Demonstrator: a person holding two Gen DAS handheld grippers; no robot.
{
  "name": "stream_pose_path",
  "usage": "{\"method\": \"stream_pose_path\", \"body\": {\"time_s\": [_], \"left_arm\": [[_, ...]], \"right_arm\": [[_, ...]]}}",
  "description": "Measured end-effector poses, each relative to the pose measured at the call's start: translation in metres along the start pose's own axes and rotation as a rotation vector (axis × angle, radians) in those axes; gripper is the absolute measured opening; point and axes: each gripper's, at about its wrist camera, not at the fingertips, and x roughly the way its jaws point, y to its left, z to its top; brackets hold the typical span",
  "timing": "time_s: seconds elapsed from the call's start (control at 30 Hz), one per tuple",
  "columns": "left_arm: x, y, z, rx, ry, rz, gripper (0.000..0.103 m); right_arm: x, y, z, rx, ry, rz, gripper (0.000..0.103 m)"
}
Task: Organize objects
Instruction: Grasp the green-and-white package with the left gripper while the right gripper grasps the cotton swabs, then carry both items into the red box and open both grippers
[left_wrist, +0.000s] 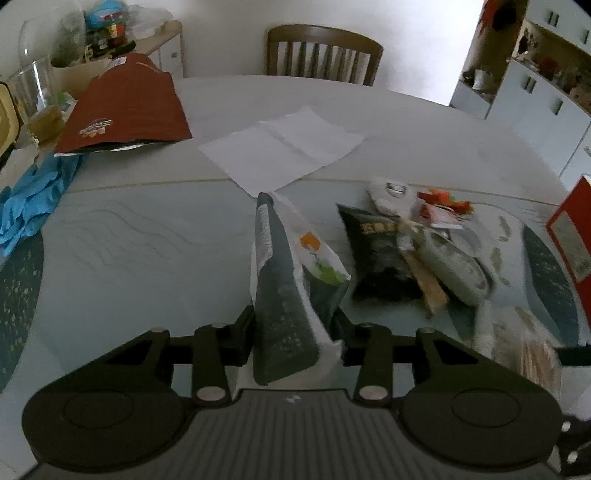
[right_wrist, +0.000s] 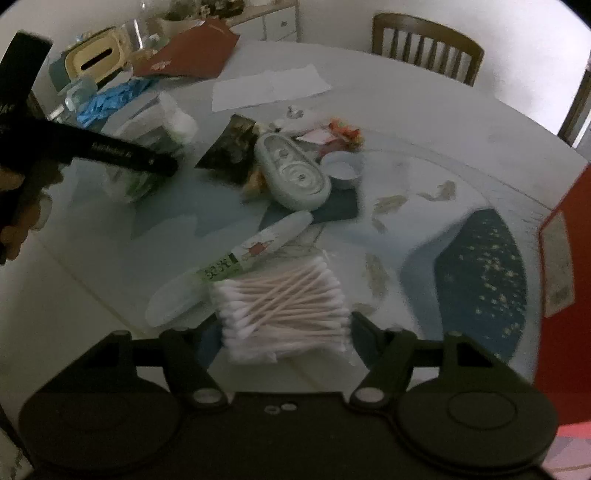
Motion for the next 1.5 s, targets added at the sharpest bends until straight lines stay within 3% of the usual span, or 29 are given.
{"method": "stream_pose_path", "body": {"time_s": [0.13, 0.43, 0.9, 1.13, 1.5], "left_arm": [[-0.012, -0.005, -0.009, -0.004, -0.009, -0.025, 0.033], [-0.048, -0.034, -0.021, 0.01, -0.023, -0.068, 0.031], [-0.092, -0.148, -0.012, 0.113, -0.056, -0.227, 0.032], [-0.09, -0.198, -0.004, 0.126, -0.043, -0.282, 0.032], [-0.082, -0.285, 0.014, 0.239, -0.053, -0.34, 0.032]], "right_arm": [[-0.016, -0.006, -0.005, 0.021, -0.021, -0.018, 0.07], [-0.066, -0.036, -0.021, 0.117, -0.054, -0.025, 0.07], [-0.133, -0.092, -0.045, 0.158, -0.141, -0.083, 0.07], [-0.156, -0.13, -0.054, 0.194, -0.182, -0.088, 0.07], [-0.181, -0.199, -0.067, 0.255, -0.231, -0.133, 0.07]]}}
